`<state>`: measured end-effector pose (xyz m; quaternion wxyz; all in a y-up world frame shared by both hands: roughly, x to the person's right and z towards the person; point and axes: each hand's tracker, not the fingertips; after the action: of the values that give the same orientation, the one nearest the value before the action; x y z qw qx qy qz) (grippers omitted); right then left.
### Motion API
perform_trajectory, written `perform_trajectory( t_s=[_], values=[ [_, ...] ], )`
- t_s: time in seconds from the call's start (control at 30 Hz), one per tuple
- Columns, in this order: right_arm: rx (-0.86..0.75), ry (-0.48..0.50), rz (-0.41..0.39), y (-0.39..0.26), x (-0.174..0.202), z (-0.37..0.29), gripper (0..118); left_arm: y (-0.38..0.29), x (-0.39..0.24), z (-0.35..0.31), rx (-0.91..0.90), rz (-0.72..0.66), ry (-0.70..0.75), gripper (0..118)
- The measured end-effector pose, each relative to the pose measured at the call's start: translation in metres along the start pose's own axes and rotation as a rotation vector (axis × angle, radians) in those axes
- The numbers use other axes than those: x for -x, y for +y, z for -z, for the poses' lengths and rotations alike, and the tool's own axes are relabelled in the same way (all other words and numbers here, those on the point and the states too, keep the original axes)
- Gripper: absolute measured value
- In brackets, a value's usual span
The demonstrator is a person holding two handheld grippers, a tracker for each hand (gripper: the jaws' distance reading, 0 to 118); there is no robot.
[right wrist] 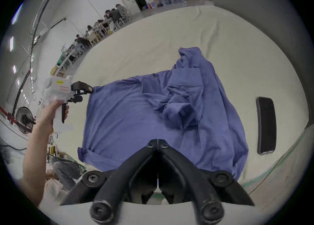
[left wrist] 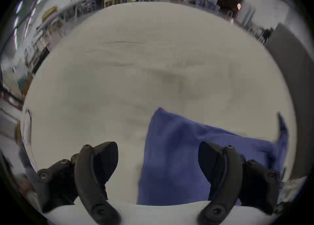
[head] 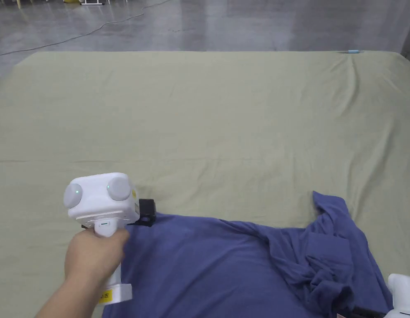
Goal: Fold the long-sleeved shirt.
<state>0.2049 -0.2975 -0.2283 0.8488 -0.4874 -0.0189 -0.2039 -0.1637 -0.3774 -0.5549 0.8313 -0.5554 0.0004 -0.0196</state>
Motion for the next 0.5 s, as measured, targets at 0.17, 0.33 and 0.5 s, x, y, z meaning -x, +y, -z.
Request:
perform_trajectory(
  t_s=[0.17, 0.33, 0.5],
  values=[
    [-0.006, -0.045, -0.003, 0.014, -0.013, 0.009, 0, -0.005, -0.013, 0.007, -0.027, 0.067, -0.029, 0],
    [-0.002, -0.079, -0.019, 0.071, -0.029, 0.031, 2, -0.006, -0.012, -0.018, -0.044, 0.066, -0.15, 0],
    [0.134, -0.063, 0.049, 0.194, -0.055, 0.095, 118, -0.008, -0.005, -0.06, -0.103, 0.083, -0.177, 0]
  ],
)
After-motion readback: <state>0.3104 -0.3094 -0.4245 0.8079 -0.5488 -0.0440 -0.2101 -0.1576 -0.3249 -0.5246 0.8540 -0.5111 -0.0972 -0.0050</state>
